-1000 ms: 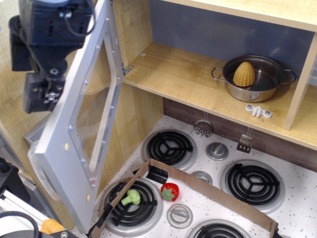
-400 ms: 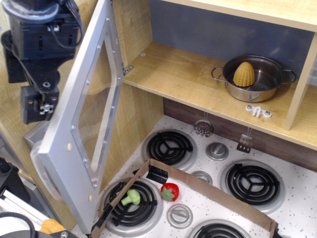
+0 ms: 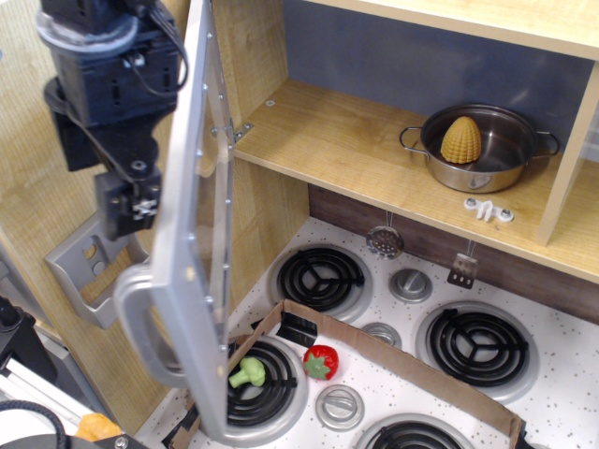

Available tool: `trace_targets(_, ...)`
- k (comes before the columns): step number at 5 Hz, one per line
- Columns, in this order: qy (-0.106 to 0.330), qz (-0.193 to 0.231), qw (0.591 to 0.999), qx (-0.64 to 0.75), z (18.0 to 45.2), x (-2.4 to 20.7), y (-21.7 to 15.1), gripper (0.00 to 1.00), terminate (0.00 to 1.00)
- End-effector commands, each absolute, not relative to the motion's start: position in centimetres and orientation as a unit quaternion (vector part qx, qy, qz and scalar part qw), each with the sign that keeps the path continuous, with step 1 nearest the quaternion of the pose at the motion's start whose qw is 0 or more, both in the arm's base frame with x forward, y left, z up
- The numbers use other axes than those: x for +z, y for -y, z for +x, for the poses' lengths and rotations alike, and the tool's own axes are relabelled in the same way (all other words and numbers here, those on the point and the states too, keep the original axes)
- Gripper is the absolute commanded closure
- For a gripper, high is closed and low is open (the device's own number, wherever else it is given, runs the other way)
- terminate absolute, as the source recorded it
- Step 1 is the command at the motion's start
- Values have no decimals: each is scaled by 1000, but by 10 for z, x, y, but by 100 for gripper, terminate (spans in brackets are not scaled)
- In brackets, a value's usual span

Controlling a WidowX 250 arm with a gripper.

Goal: Close microwave

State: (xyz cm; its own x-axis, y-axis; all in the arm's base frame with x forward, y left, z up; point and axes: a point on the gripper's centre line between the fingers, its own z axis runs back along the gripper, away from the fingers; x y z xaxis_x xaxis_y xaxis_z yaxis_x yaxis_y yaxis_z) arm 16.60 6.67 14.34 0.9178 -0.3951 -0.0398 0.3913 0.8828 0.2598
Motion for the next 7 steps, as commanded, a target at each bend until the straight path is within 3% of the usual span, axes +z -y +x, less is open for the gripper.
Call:
trace_targets(1, 70, 111, 972, -196, 201, 136, -39, 0, 0)
trace_targets(2, 95, 88, 973, -189, 219, 132, -28, 0, 0)
trace_targets(7, 187, 80, 955, -218, 297, 141, 40, 0, 0)
